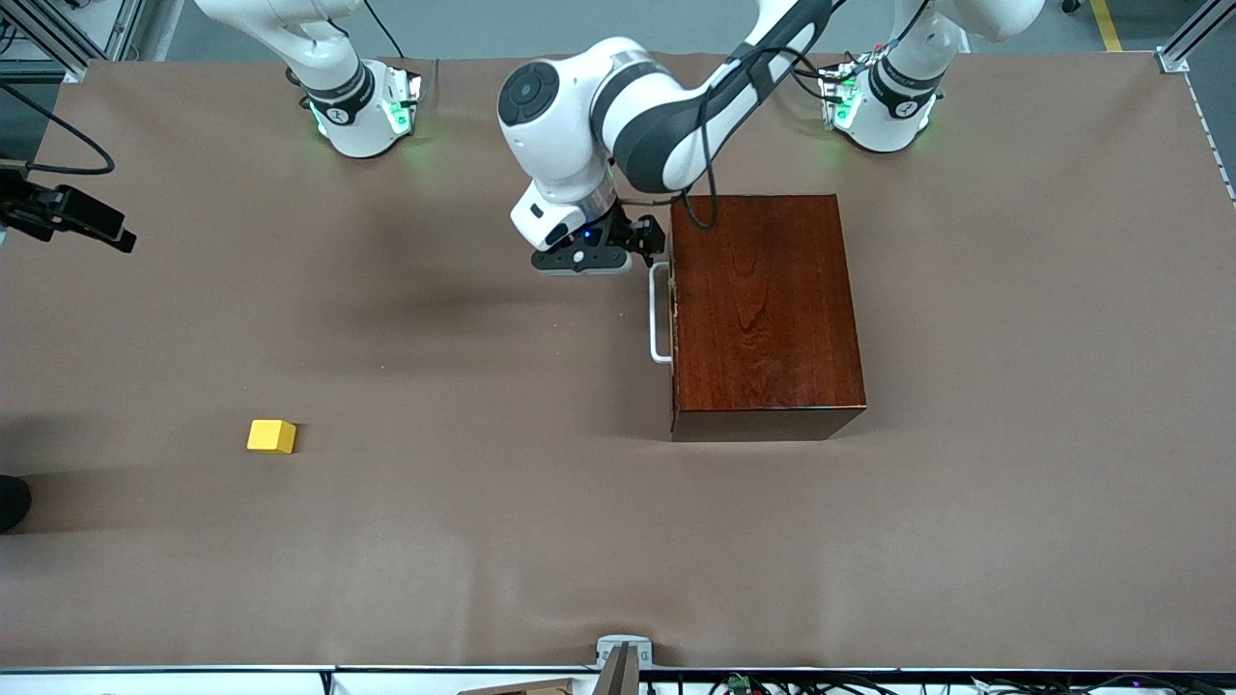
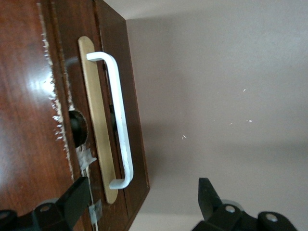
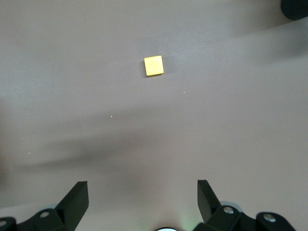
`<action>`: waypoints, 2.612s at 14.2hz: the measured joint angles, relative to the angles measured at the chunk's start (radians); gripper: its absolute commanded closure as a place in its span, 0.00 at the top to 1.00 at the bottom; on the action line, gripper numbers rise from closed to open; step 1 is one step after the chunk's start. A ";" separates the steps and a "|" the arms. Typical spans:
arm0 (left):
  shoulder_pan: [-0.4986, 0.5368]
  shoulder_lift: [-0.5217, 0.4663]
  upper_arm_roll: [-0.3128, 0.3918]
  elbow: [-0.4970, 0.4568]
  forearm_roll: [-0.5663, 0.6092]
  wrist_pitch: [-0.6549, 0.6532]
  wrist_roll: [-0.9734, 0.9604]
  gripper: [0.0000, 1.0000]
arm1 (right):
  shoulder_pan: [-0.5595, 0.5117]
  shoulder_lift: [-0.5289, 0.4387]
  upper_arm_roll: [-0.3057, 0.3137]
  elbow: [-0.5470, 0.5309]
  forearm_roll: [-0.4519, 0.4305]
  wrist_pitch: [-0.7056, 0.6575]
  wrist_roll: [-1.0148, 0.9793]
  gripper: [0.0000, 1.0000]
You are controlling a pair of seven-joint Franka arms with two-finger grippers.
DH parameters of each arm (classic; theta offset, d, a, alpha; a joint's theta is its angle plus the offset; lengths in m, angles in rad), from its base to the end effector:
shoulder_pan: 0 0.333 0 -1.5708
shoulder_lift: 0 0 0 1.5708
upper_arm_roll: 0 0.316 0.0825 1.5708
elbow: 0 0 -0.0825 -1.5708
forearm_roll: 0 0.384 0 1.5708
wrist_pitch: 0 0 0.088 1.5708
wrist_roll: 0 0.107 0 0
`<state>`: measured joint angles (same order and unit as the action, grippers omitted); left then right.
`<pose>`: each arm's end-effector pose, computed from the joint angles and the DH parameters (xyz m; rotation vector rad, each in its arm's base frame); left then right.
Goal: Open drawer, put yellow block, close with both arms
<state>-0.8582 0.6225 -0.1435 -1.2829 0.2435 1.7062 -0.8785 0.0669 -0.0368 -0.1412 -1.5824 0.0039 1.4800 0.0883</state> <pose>0.4184 -0.5703 0.3752 -2.8873 0.2330 -0.0128 0.5320 -0.0406 0.6312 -3.1210 0.2535 0.1034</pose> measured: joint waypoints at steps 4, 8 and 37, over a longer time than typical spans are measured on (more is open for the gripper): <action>-0.002 0.028 0.009 0.001 0.007 0.013 0.089 1.00 | 0.000 0.003 0.000 0.000 0.000 0.006 0.000 1.00; -0.001 0.055 0.044 0.001 0.017 0.025 0.151 1.00 | 0.000 0.008 0.000 0.000 0.000 0.010 0.000 1.00; -0.028 0.143 0.055 0.001 0.043 0.232 -0.132 1.00 | -0.001 0.414 0.005 0.055 0.004 0.246 -0.001 1.00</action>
<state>-0.8858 0.7651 -0.0883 -1.2818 0.2863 1.9383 -1.0101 0.0659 0.3776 -0.1360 -1.5277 0.0077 1.7262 0.0875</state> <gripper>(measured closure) 0.000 0.000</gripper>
